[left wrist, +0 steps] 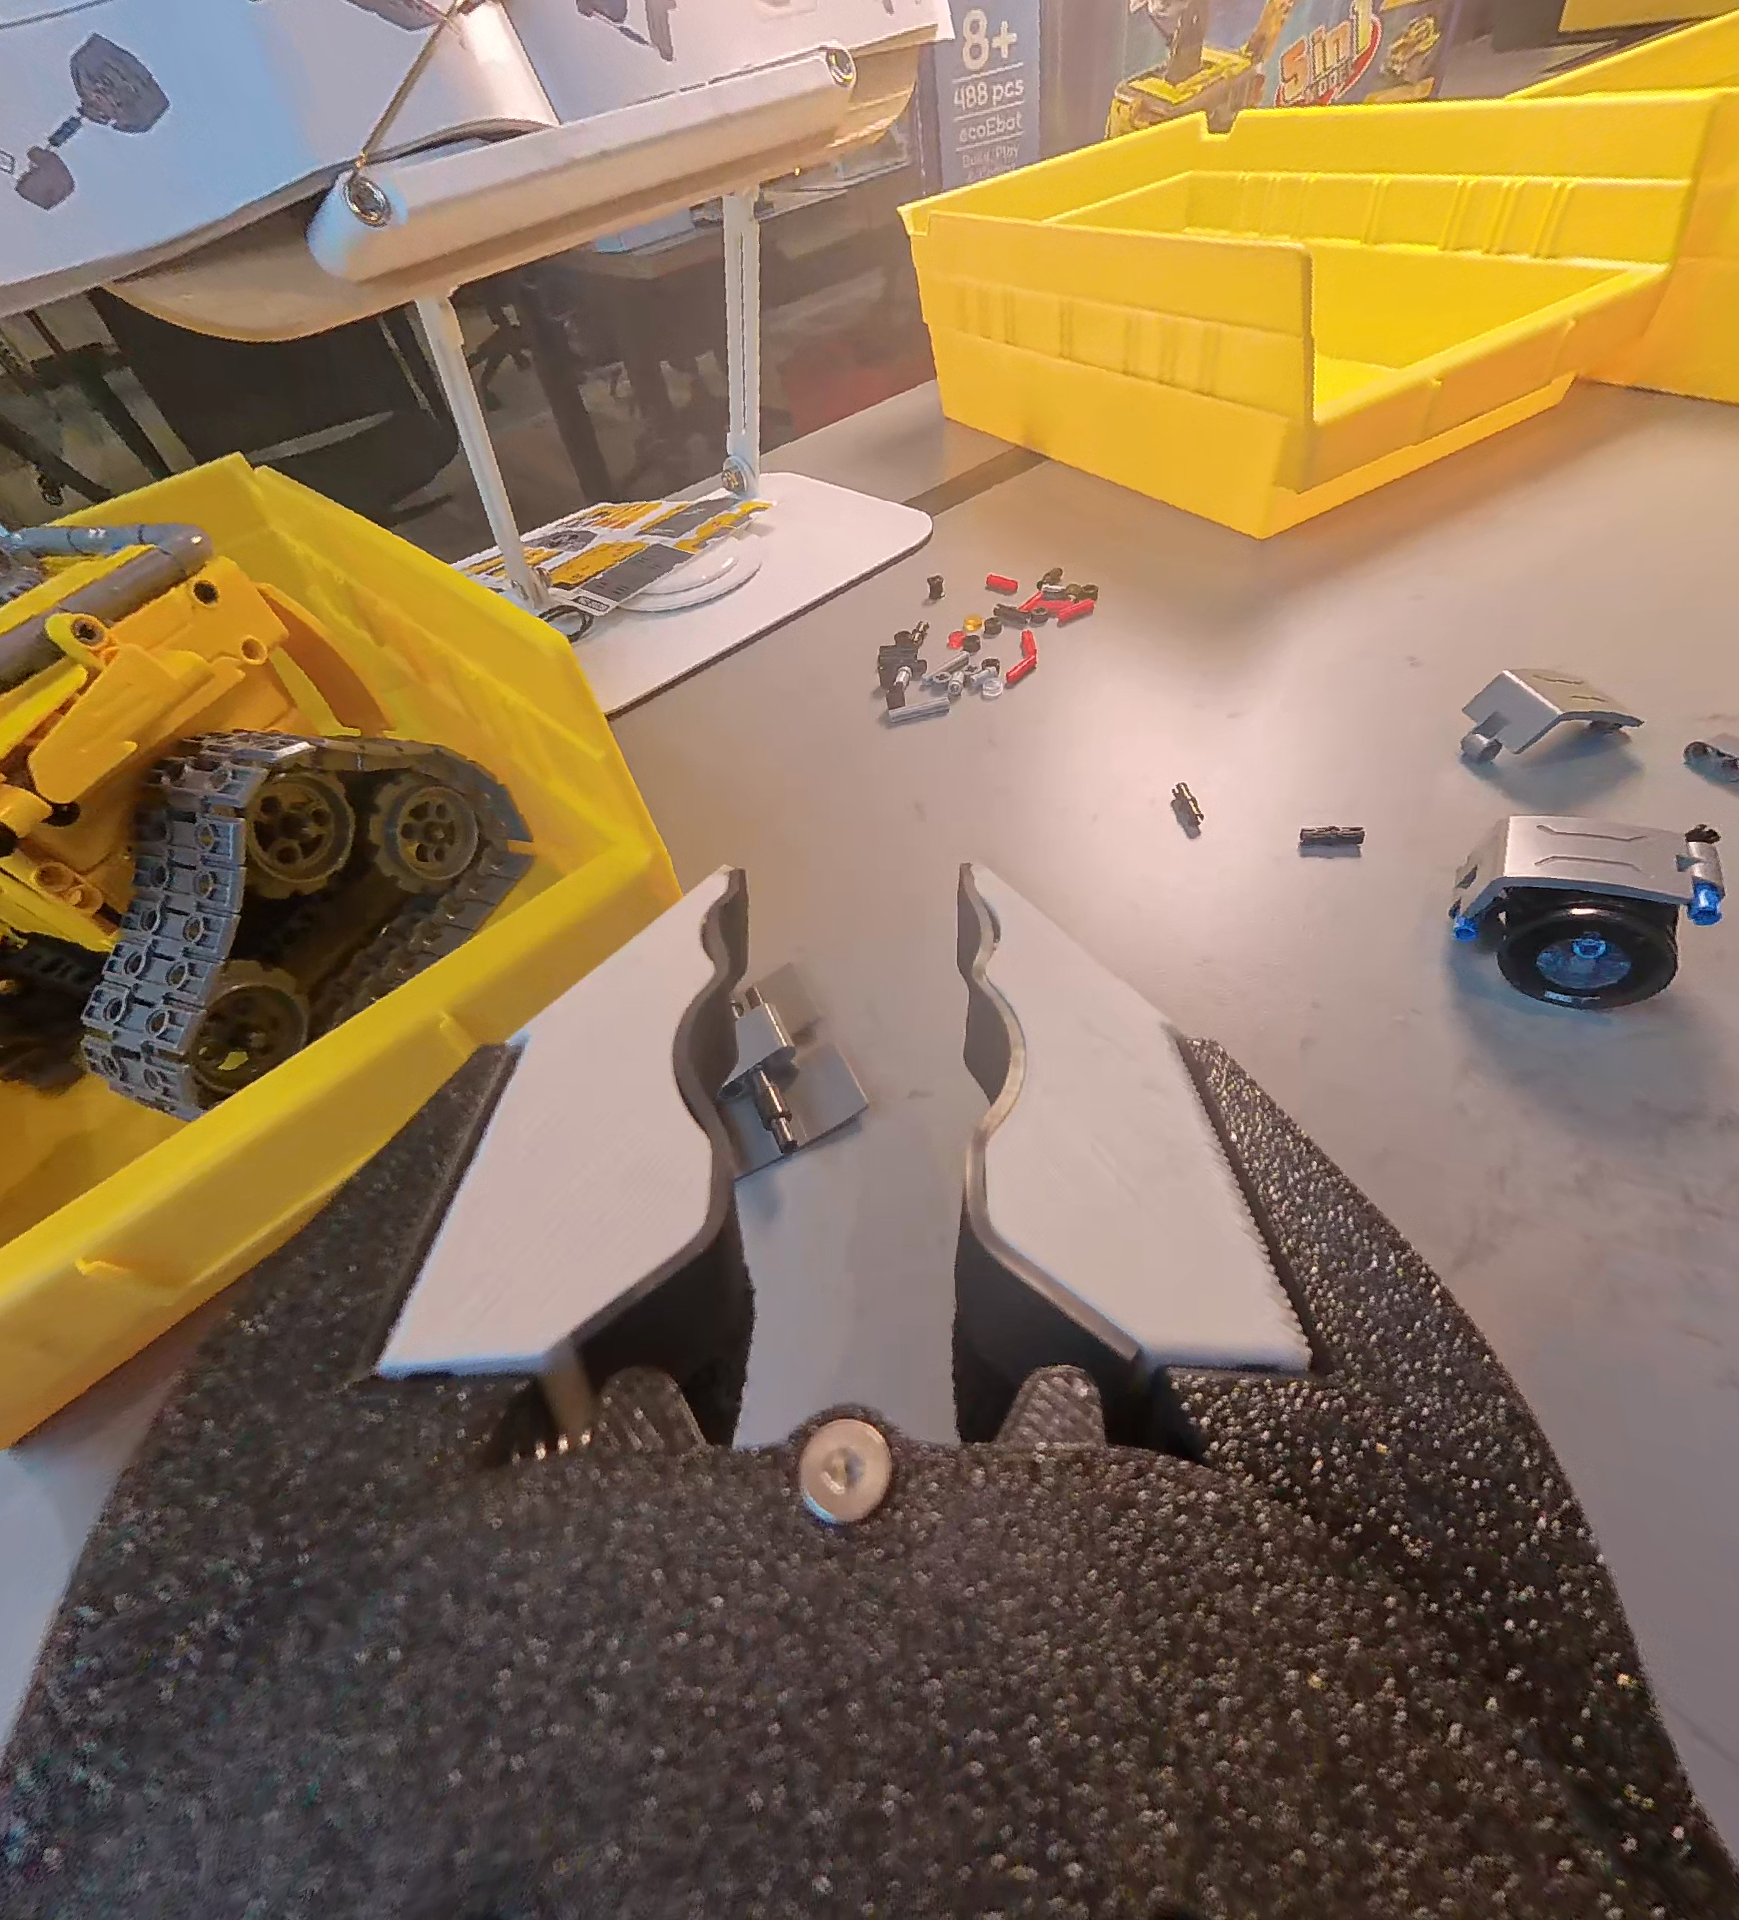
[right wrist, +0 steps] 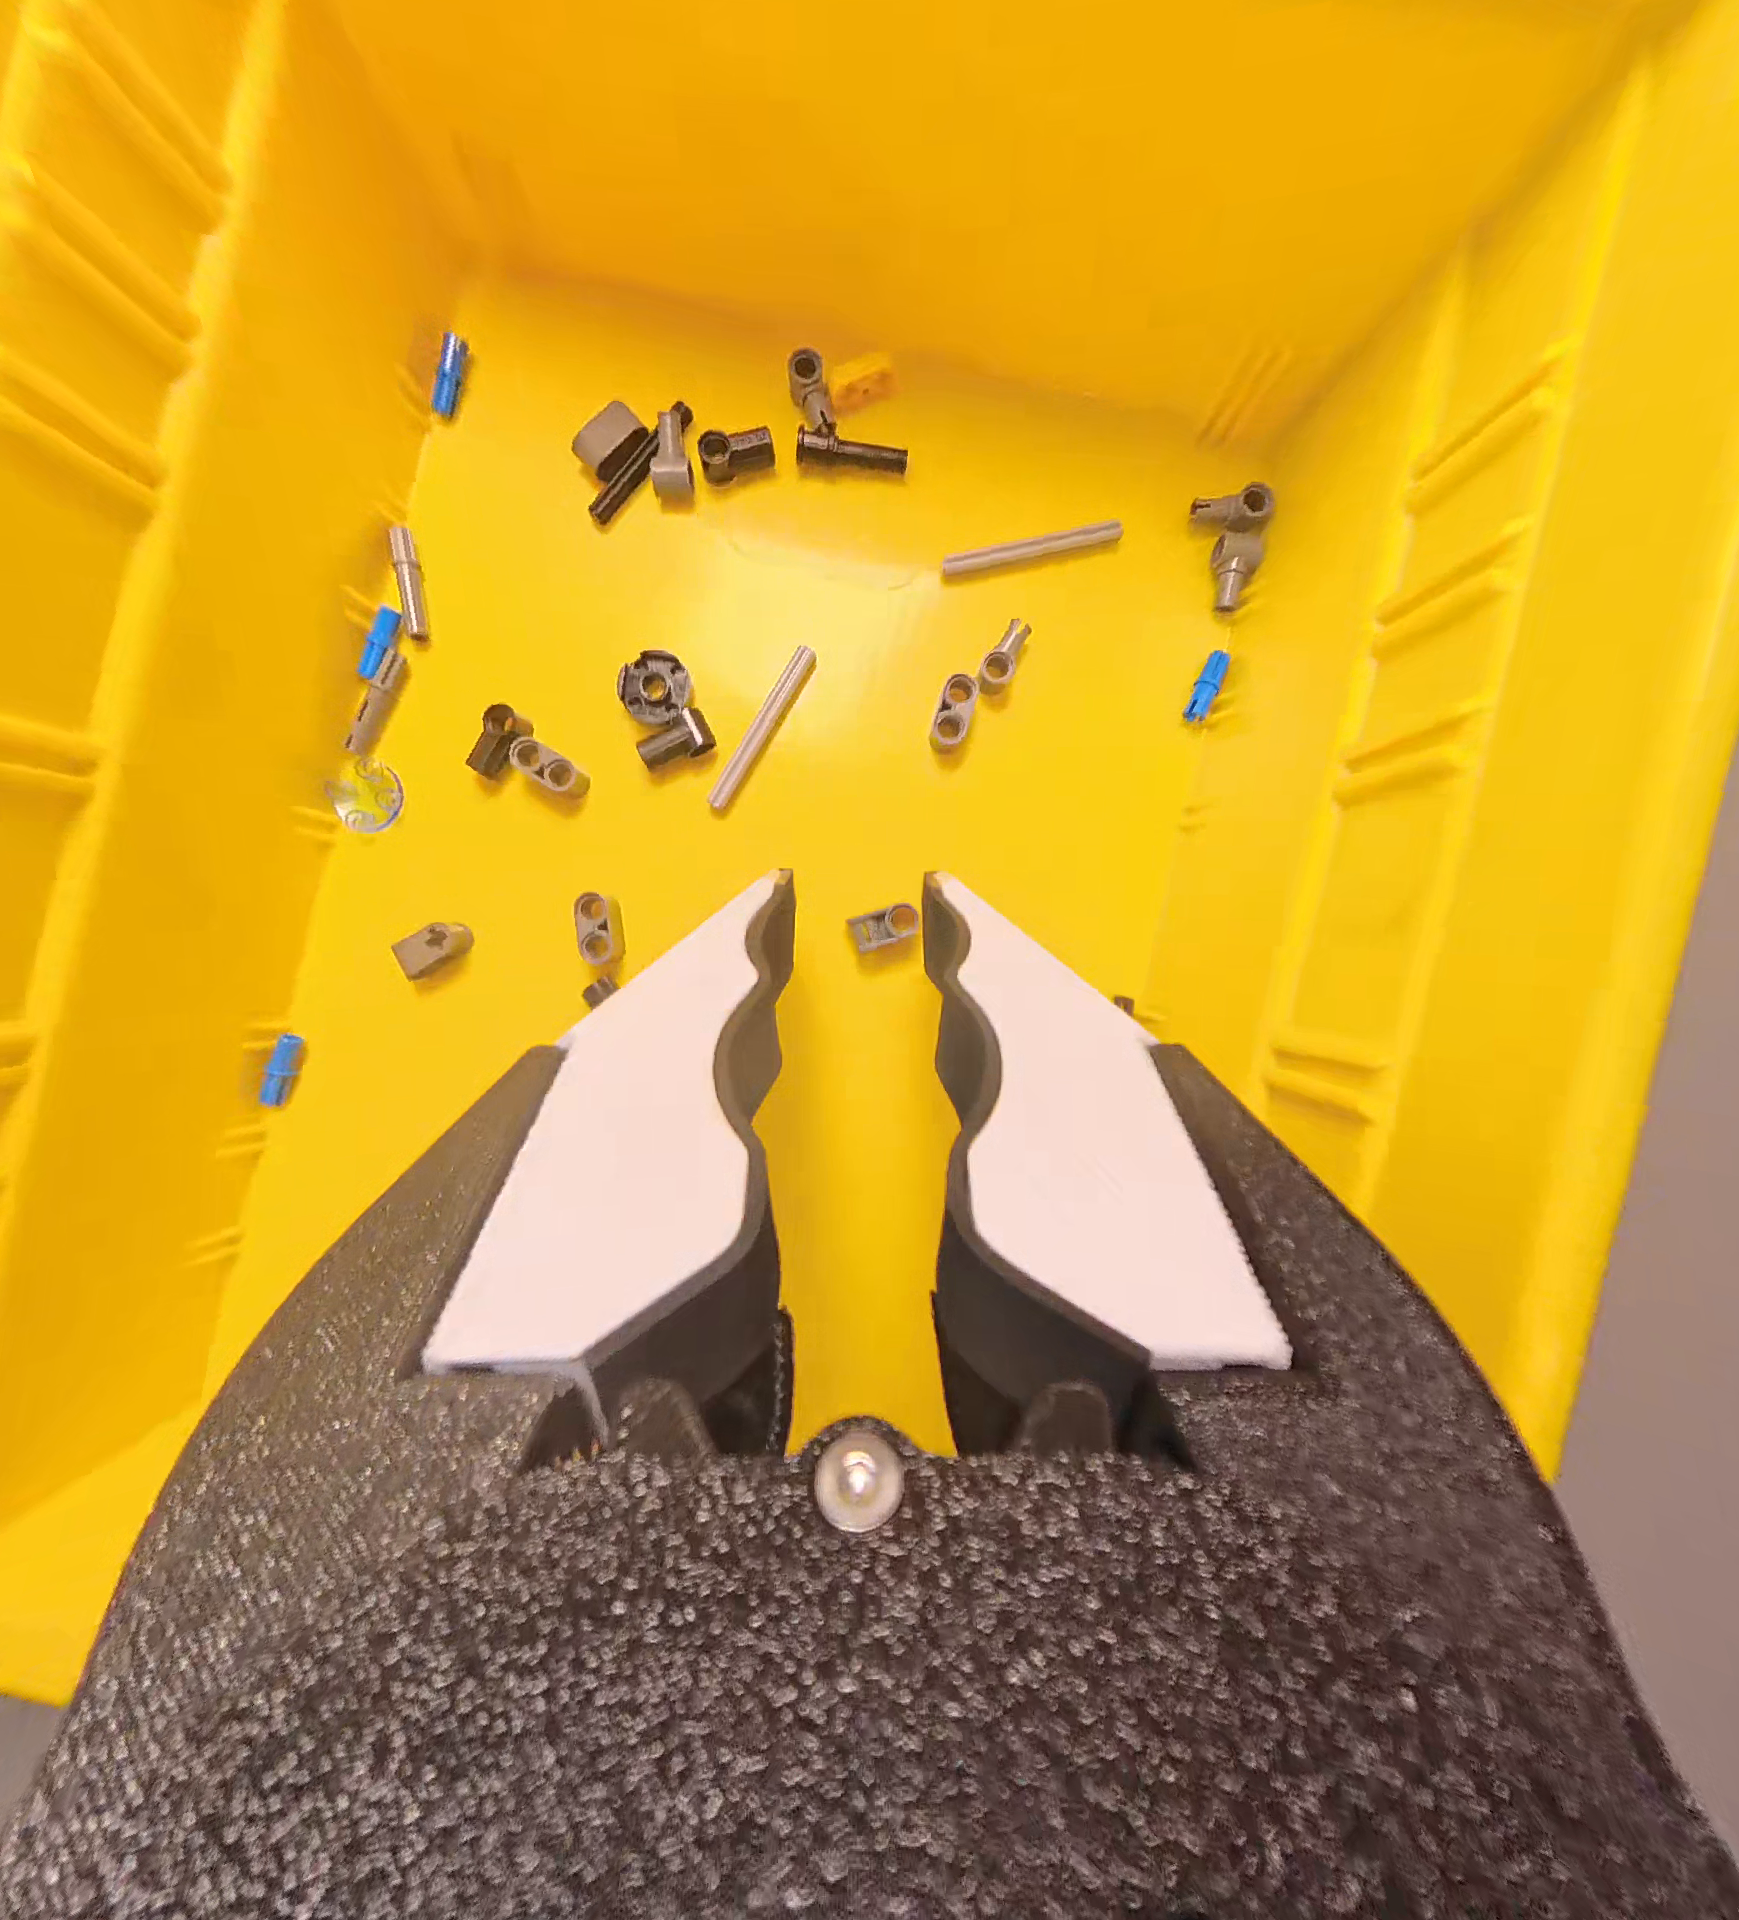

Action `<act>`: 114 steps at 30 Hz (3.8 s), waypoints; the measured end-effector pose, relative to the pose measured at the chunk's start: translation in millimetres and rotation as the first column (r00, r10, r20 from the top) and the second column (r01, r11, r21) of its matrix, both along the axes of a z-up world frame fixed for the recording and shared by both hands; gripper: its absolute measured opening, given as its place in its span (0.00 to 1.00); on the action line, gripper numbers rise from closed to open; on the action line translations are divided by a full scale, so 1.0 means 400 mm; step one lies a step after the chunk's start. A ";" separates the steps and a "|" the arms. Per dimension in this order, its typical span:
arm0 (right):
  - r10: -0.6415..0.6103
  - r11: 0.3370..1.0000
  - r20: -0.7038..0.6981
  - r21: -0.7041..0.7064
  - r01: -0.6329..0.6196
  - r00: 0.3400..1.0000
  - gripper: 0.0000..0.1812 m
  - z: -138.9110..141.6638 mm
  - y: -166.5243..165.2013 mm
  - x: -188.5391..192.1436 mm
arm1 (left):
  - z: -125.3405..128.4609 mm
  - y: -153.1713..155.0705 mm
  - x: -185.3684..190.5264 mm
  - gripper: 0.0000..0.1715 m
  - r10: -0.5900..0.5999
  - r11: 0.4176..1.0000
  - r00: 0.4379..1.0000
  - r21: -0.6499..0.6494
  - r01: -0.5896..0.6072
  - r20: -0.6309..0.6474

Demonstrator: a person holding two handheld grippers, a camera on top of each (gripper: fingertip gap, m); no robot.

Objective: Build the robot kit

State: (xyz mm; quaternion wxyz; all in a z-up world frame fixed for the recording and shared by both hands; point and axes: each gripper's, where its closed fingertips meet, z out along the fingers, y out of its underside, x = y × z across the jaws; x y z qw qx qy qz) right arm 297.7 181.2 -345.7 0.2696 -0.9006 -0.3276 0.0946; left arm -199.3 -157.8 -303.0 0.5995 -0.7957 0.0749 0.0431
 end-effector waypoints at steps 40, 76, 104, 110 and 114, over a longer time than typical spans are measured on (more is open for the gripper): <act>0.928 0.372 -0.062 0.132 -0.919 0.366 0.04 -0.033 -0.775 -0.762 | 0.015 -0.001 0.028 0.22 -0.040 0.999 0.999 0.016 0.040 -0.008; 0.823 0.560 -0.489 0.610 -0.560 0.290 0.18 0.216 -0.680 -0.817 | -0.004 -0.004 0.145 0.28 -0.223 0.974 0.974 -0.039 0.222 -0.023; 0.792 0.603 -0.410 0.643 -0.471 0.453 0.22 0.184 -0.584 -0.795 | -0.170 -0.014 0.292 0.23 -0.502 0.795 0.863 -0.423 0.435 -0.054; 0.797 0.600 -0.398 0.611 -0.517 0.454 0.22 0.157 -0.594 -0.801 | -0.170 -0.012 0.271 0.23 -0.437 0.826 0.898 -0.416 0.380 -0.048; 0.857 0.510 -0.309 0.621 -0.595 0.412 0.22 0.136 -0.650 -0.811 | -0.170 -0.009 0.289 0.23 -0.446 0.823 0.894 -0.413 0.389 -0.047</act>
